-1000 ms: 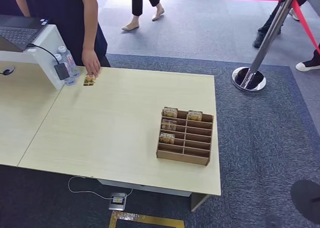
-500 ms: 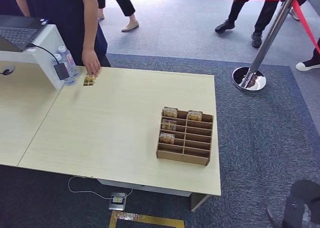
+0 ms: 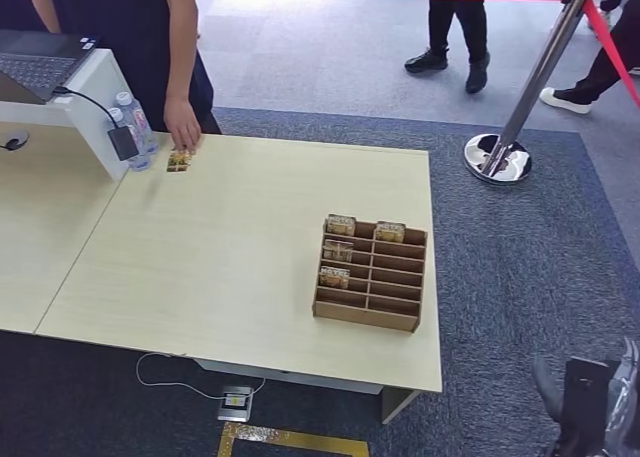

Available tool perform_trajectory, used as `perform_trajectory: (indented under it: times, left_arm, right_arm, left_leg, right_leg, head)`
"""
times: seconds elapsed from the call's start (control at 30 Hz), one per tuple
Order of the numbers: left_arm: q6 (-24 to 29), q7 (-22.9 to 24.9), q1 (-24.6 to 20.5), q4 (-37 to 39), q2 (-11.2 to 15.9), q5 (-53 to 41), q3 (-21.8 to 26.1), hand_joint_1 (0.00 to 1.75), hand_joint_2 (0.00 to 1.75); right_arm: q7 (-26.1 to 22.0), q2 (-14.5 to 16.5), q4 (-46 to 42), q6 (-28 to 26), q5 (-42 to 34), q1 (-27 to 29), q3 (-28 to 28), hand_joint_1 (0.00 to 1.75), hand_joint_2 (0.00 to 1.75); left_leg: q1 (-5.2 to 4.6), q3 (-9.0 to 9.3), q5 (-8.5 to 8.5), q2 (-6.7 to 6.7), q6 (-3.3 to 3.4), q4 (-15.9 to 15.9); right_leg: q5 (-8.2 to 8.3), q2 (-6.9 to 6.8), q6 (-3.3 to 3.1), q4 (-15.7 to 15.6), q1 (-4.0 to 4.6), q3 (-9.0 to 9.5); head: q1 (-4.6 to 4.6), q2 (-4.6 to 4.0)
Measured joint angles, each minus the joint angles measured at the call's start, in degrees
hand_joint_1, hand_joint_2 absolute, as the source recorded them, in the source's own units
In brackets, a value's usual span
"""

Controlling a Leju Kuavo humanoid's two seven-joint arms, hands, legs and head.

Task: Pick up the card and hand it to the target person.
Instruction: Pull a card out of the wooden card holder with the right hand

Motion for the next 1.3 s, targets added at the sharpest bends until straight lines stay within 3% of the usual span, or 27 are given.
perform_trajectory:
  times: [1.3]
  left_arm:
    - [0.01, 0.0, 0.0, 0.0, 0.0, 0.0, -0.01, 0.0, 1.75]
  right_arm:
    - [1.1, 0.24, 2.72, 0.27, 1.42, -2.45, 1.52, 0.0, 1.75]
  left_leg:
    - [0.0, -0.02, 0.01, -0.01, 0.01, 0.0]
  right_leg:
    - [0.0, 0.0, 0.0, 0.0, 0.01, 0.0]
  head:
    - [0.02, 0.0]
